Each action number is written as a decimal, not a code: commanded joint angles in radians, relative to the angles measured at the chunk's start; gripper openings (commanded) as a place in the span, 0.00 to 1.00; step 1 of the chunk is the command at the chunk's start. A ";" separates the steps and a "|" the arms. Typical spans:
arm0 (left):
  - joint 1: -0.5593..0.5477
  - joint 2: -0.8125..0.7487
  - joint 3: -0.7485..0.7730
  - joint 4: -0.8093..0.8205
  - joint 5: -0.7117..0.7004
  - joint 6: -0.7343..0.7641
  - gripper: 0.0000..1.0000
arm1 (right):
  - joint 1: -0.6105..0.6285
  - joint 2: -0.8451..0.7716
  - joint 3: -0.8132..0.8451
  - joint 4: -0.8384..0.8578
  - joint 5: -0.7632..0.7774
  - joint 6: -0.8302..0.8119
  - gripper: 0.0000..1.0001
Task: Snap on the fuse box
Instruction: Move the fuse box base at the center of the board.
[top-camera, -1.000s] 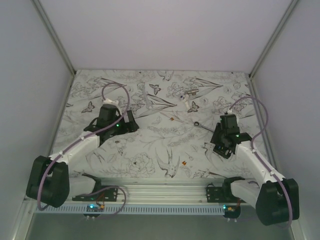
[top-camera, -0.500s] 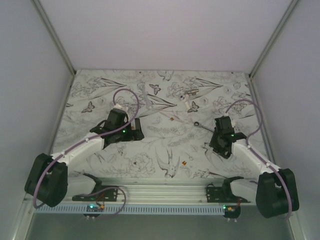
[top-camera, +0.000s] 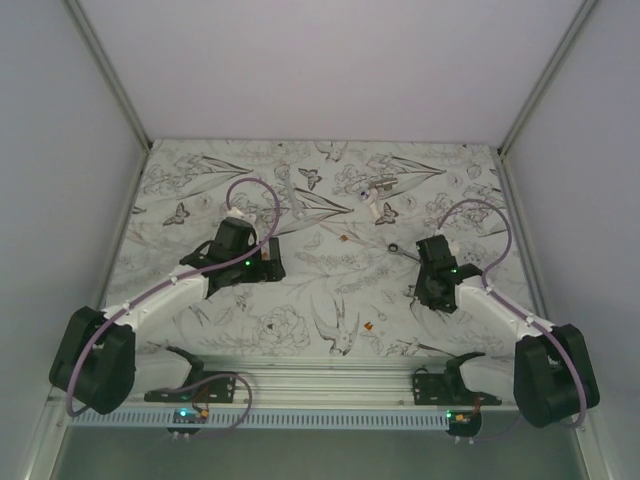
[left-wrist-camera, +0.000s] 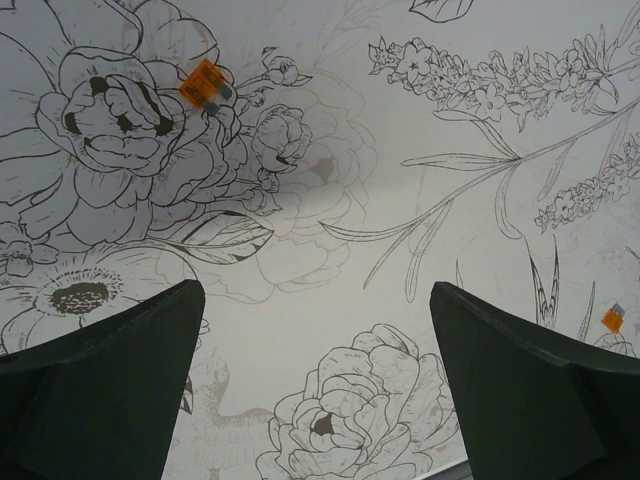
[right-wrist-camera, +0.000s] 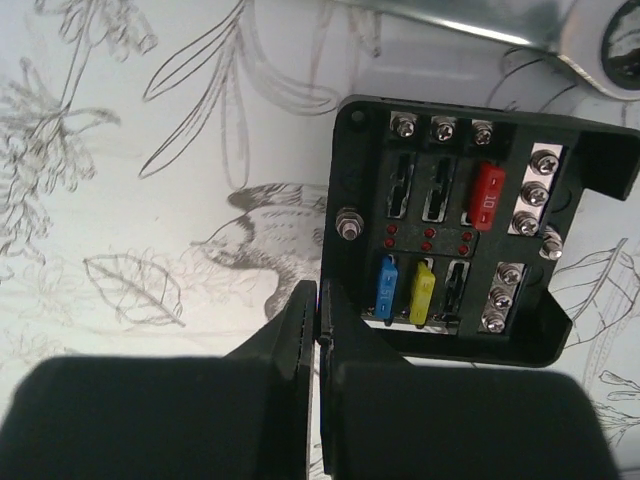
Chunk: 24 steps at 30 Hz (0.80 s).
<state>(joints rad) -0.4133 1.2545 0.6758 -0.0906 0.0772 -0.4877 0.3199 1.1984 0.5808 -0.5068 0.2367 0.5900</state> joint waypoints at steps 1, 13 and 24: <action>-0.007 -0.033 -0.015 -0.022 -0.044 0.021 1.00 | 0.080 -0.020 0.062 -0.021 0.022 -0.021 0.00; -0.004 -0.037 -0.023 -0.039 -0.058 -0.019 1.00 | 0.385 0.104 0.323 -0.083 -0.083 -0.253 0.00; -0.001 -0.066 -0.021 -0.143 -0.241 -0.071 1.00 | 0.650 0.508 0.605 -0.086 -0.121 -0.280 0.00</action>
<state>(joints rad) -0.4133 1.2068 0.6682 -0.1551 -0.0555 -0.5240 0.9188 1.6154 1.0924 -0.5816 0.1341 0.3252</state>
